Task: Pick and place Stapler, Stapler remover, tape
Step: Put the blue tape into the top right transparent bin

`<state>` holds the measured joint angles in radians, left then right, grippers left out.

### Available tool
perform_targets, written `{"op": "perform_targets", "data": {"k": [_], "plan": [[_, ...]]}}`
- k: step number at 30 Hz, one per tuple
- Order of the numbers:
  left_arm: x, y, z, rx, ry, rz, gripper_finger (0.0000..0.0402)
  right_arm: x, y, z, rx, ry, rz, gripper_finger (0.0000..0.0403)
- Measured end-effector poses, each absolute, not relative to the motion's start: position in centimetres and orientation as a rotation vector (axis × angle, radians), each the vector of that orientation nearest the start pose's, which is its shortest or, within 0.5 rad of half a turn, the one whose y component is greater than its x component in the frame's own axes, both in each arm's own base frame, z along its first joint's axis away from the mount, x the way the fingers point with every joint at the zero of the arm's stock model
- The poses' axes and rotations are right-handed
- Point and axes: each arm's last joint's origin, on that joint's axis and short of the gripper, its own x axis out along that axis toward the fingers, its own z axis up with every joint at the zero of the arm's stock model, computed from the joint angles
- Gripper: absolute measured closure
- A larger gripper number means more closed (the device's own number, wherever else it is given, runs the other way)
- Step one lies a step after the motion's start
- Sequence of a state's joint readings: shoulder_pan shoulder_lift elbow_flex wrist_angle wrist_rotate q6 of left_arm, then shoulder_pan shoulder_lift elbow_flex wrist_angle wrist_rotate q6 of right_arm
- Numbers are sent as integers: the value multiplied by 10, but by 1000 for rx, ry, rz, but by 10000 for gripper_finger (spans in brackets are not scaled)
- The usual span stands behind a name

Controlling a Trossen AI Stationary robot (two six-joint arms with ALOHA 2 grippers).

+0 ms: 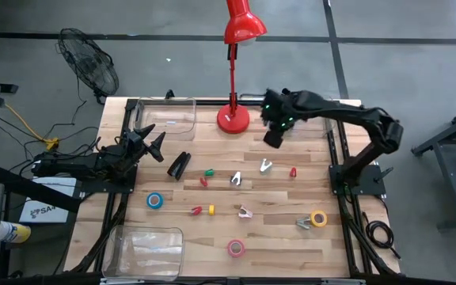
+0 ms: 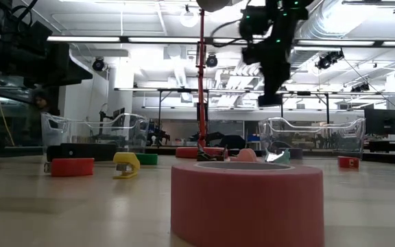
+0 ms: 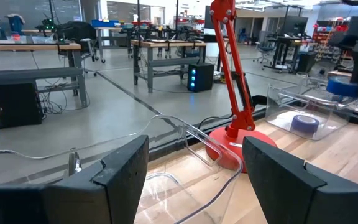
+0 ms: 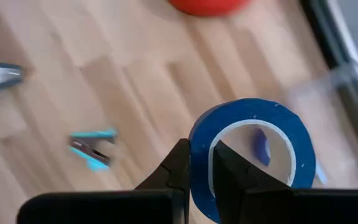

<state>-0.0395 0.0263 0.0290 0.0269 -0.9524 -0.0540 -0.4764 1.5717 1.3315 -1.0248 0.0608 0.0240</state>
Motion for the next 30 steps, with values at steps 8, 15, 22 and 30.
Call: {"op": "perform_targets", "data": {"k": [8, 15, 22, 30], "plan": [[86, 20, 174, -64, -51, 912, 147, 219, -175, 272, 510, 1261, -711, 373], [86, 20, 174, -65, -51, 912, 147, 189, -202, 243, 669, 1243, -849, 373], [86, 20, 174, -64, -51, 912, 147, 169, -215, 212, 717, 1193, -920, 373], [86, 20, 174, -65, -52, 912, 147, 158, -224, 193, 743, 1093, -998, 373]]}}
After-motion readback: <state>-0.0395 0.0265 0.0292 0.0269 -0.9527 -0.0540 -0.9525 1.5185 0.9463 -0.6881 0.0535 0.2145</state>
